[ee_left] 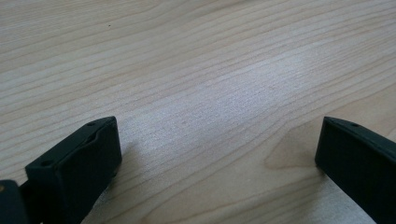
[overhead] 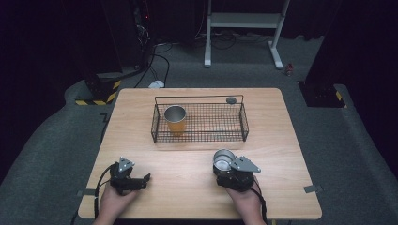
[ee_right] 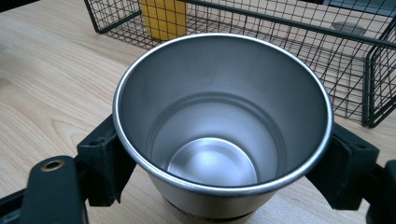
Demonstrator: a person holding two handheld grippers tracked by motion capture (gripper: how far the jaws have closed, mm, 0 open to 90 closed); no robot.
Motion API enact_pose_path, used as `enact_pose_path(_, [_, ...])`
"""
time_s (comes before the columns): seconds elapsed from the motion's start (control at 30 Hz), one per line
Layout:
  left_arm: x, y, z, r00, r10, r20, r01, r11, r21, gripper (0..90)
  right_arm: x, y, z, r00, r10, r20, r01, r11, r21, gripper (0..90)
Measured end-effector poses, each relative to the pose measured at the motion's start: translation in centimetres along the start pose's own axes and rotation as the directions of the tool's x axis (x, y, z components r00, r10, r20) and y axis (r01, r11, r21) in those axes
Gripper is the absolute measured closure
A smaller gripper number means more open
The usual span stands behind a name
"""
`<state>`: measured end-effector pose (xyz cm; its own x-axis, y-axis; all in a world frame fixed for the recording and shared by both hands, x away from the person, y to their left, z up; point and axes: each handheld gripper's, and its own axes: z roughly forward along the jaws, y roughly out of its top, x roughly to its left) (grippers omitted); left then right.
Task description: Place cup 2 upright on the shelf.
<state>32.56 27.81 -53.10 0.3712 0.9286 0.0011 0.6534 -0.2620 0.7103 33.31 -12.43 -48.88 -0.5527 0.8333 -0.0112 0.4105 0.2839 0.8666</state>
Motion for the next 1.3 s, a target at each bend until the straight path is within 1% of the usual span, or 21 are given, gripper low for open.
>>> enact_pose_path(0.37, [0.0, 0.0, 0.0, 1.0, 0.0, 0.001, 0.0, 1.0, 0.0, 0.8, 0.1, 0.0, -0.4, 0.9999, 0.007, 0.009, -0.007, 1.0, -0.011, 18.6])
enact_pose_path(0.63, [0.0, 0.0, 0.0, 1.0, 0.0, -0.001, 0.0, 1.0, 0.0, 0.8, 0.1, 0.6, -0.8, 0.9999, 0.004, 0.01, -0.004, 0.999, -0.041, 18.6])
enact_pose_path(0.87, [0.0, 0.0, 0.0, 1.0, 0.001, 0.0, -0.001, 1.0, 0.003, 0.8, 0.0, 2.1, -1.7, 0.9998, -0.013, 0.017, 0.015, 0.996, -0.083, 18.6])
enact_pose_path(0.97, [0.0, 0.0, 0.0, 1.0, 0.001, 0.0, -0.001, 1.0, 0.003, 0.8, -0.1, 2.4, -1.9, 0.9995, -0.018, 0.025, 0.02, 0.996, -0.09, 18.6])
enact_pose_path(1.0, [0.0, 0.0, 0.0, 1.0, 0.001, 0.0, -0.001, 1.0, 0.003, 0.8, -0.2, 2.8, -2.1, 0.9994, -0.014, 0.031, 0.017, 0.996, -0.092, 18.6])
enact_pose_path(1.17, [0.0, 0.0, 0.0, 1.0, 0.001, 0.0, -0.001, 1.0, 0.003, 0.8, -0.6, 3.6, -2.0, 0.9991, -0.013, 0.04, 0.017, 0.995, -0.095, 18.6])
enact_pose_path(1.2, [0.0, 0.0, 0.0, 1.0, 0.0, 0.0, 0.0, 1.0, 0.003, 0.8, -0.7, 3.9, -1.9, 0.9992, -0.002, 0.041, 0.006, 0.995, -0.097, 18.6])
enact_pose_path(1.3, [0.0, 0.0, 0.0, 1.0, 0.002, -0.002, -0.002, 1.0, 0.002, 0.8, -0.8, 4.4, -1.6, 0.999, 0.005, 0.045, 0.0, 0.995, -0.097, 18.6])
